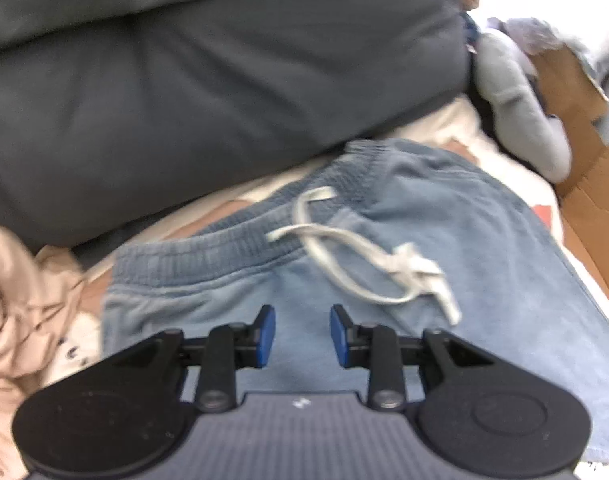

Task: Fold clothes
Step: 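Open both grippers and release the jeans leg and waistband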

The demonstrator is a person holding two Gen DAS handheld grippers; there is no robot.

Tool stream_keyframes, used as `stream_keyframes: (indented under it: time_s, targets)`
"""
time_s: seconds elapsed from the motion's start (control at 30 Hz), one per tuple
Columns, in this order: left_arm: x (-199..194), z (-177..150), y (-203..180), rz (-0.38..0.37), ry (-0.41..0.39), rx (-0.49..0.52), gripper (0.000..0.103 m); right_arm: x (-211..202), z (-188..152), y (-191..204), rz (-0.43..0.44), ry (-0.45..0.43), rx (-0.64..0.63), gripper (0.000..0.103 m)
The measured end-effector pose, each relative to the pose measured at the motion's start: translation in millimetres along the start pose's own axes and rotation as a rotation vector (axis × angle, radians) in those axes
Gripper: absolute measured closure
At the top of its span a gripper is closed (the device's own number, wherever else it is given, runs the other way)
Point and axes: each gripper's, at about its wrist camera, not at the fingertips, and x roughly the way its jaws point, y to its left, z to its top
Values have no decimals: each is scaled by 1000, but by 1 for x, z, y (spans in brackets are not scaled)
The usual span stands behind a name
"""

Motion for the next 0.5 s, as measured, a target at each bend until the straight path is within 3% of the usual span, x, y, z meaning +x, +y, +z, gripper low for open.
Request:
stream_keyframes:
  time_s: [0.07, 0.13, 0.17, 0.33, 0.5]
  targets:
    - [7, 7, -19, -14, 8, 36, 70, 1, 18, -3, 9, -36, -5, 82]
    - [14, 15, -37, -28, 15, 72, 70, 2, 36, -3, 20, -71, -8, 68]
    - [17, 18, -47, -35, 19, 90, 69, 2, 45, -3, 25, -89, -9, 67]
    - [35, 31, -93, -61, 34, 163, 65, 5, 90, -3, 52, -175, -14, 67]
    - [55, 34, -132, -86, 48, 188, 64, 16, 139, 3, 25, -251, -95, 67]
